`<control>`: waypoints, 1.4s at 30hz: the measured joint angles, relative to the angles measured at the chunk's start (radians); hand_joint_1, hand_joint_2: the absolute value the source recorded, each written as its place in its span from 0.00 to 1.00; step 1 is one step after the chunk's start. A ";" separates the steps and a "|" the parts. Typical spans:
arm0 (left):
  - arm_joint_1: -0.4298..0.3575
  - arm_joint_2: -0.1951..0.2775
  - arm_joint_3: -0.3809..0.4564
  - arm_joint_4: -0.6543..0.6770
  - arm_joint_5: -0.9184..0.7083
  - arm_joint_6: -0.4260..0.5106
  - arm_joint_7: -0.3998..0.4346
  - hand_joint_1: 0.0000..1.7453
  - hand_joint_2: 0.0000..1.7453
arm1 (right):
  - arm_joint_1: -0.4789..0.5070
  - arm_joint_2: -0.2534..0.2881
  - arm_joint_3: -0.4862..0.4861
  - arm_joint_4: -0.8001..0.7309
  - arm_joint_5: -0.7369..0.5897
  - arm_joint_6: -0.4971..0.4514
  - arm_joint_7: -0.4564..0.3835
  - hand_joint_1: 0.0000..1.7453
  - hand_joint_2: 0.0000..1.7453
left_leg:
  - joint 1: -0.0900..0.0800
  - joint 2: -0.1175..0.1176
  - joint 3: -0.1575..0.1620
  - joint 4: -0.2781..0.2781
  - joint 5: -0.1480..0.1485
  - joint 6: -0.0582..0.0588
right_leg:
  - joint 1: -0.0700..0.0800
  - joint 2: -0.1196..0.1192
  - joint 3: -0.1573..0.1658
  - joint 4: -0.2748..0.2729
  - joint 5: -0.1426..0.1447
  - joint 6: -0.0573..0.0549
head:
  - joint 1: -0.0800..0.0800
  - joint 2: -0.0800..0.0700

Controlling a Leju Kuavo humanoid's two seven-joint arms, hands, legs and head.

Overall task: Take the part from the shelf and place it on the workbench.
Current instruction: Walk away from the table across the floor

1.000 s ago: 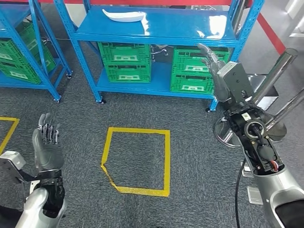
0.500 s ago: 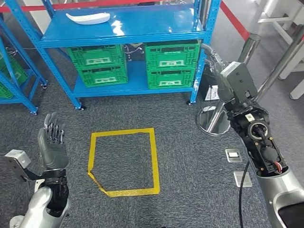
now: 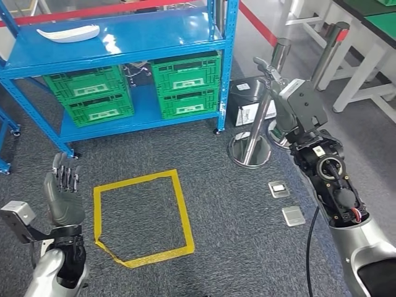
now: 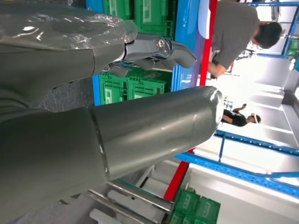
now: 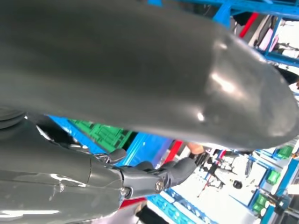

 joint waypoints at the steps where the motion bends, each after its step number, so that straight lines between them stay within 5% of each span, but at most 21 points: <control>1: -0.001 -0.001 0.000 0.000 0.001 -0.001 -0.001 0.00 0.00 | -0.001 -0.001 0.000 -0.001 0.000 -0.001 0.000 0.00 0.00 | 0.003 0.011 0.003 -0.009 0.005 0.003 | 0.003 -0.027 -0.017 0.037 -0.025 0.003 | 0.005 0.000; 3: 0.000 -0.002 0.000 0.000 0.002 -0.002 -0.003 0.00 0.00 | -0.003 -0.002 0.001 -0.001 0.000 -0.001 0.001 0.00 0.00 | 0.002 0.033 0.005 -0.014 0.007 0.007 | 0.003 -0.073 -0.070 0.162 -0.093 0.008 | 0.015 0.000; 5: 0.001 -0.002 0.000 0.001 0.005 -0.003 -0.003 0.00 0.00 | -0.001 -0.002 0.001 0.000 0.000 -0.002 0.002 0.00 0.00 | 0.002 0.052 0.003 -0.012 0.007 0.007 | 0.000 -0.085 -0.105 0.250 -0.123 0.015 | 0.020 0.000; 7: 0.001 -0.002 0.000 0.001 0.007 -0.003 -0.004 0.00 0.00 | -0.001 -0.002 0.002 0.000 0.000 -0.002 0.002 0.00 0.00 | 0.003 0.065 0.004 -0.008 0.004 0.003 | -0.005 -0.091 -0.066 0.191 -0.082 0.020 | 0.024 0.000; 9: 0.000 -0.003 0.000 0.001 0.008 -0.004 -0.007 0.00 0.00 | -0.002 -0.002 0.002 0.000 0.002 -0.002 0.000 0.00 0.00 | 0.002 0.075 0.002 0.003 -0.003 -0.007 | -0.007 -0.102 0.011 0.052 -0.030 0.023 | 0.028 0.000; 11: -0.001 -0.003 0.000 0.001 0.007 -0.006 -0.013 0.00 0.00 | -0.001 -0.002 0.002 0.000 0.005 -0.001 -0.001 0.00 0.00 | -0.002 0.079 -0.004 0.014 -0.009 -0.015 | -0.006 -0.105 0.046 -0.016 -0.016 0.015 | 0.026 0.000; 15: -0.005 -0.002 0.000 0.003 -0.001 -0.010 -0.027 0.00 0.00 | -0.005 -0.002 0.007 0.005 0.006 0.014 -0.007 0.00 0.00 | -0.005 0.080 -0.006 0.012 -0.003 0.001 | -0.003 -0.099 0.045 -0.020 -0.016 0.003 | 0.010 0.000; 27: -0.065 -0.063 -0.040 0.125 -0.009 -0.074 -0.108 0.00 0.00 | 0.070 -0.039 -0.059 -0.009 -0.011 -0.004 -0.001 0.00 0.00 | 0.000 0.079 0.002 -0.003 0.002 -0.031 | 0.003 -0.100 0.045 -0.020 -0.018 -0.011 | 0.000 0.000; 42: -0.135 -0.131 -0.050 0.300 -0.006 -0.114 -0.160 0.00 0.00 | 0.102 -0.058 -0.110 -0.026 0.007 -0.003 0.011 0.00 0.00 | -0.003 0.079 0.001 -0.001 0.001 -0.032 | 0.003 -0.100 0.048 -0.023 -0.017 -0.010 | 0.000 0.000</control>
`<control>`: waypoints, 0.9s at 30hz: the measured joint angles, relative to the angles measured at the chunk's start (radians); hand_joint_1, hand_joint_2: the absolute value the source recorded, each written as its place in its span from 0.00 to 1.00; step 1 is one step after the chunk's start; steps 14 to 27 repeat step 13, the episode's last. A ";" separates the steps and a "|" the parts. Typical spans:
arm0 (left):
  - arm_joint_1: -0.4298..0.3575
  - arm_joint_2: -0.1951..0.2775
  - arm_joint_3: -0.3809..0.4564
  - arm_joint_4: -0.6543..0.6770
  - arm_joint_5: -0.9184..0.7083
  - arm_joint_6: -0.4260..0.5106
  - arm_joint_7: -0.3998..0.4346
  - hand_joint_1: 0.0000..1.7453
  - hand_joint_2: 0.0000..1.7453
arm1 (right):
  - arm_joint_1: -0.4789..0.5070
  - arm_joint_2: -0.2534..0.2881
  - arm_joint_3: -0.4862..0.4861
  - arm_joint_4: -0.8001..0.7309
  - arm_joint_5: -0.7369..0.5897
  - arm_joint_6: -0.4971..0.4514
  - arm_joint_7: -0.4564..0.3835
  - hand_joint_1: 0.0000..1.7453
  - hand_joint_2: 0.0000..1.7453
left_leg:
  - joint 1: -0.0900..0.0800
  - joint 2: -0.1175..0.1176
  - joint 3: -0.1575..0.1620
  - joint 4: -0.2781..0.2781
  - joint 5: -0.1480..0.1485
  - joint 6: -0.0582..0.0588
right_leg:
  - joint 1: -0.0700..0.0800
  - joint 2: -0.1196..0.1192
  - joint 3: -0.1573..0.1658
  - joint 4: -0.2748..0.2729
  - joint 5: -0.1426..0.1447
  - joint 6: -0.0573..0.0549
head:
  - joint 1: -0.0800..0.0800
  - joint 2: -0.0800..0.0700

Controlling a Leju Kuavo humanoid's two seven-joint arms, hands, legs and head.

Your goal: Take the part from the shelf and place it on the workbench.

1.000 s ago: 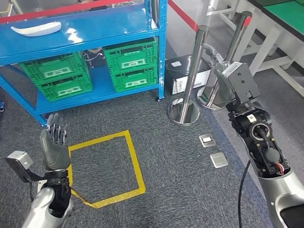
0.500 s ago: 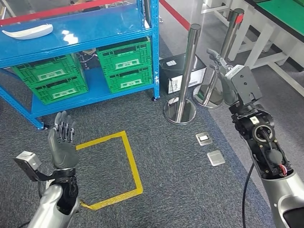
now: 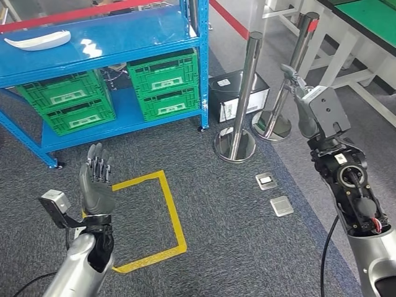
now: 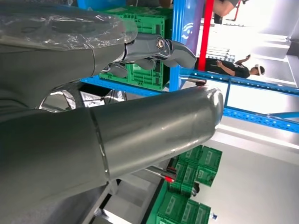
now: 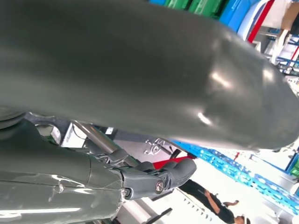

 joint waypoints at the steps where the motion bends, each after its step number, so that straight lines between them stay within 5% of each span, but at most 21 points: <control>1: -0.005 -0.002 0.000 0.010 -0.001 -0.006 -0.005 0.00 0.00 | -0.001 -0.001 0.000 0.000 0.000 0.000 0.000 0.00 0.00 | 0.000 0.000 0.000 0.000 0.000 0.000 | 0.000 0.000 0.000 0.000 0.000 0.000 | 0.000 0.000; 13: -0.031 0.004 0.009 0.061 0.011 -0.016 0.004 0.00 0.00 | -0.094 -0.001 0.043 0.035 0.000 -0.028 -0.018 0.00 0.00 | 0.001 -0.001 -0.001 0.000 0.000 0.000 | 0.000 -0.002 0.001 0.000 0.001 0.000 | 0.000 0.000; 27: -0.031 0.004 0.009 0.061 0.011 -0.016 0.004 0.00 0.00 | -0.094 -0.001 0.043 0.035 0.000 -0.028 -0.018 0.00 0.00 | 0.001 -0.001 -0.001 0.000 0.000 0.000 | 0.000 -0.002 0.001 0.000 0.001 0.000 | 0.000 0.000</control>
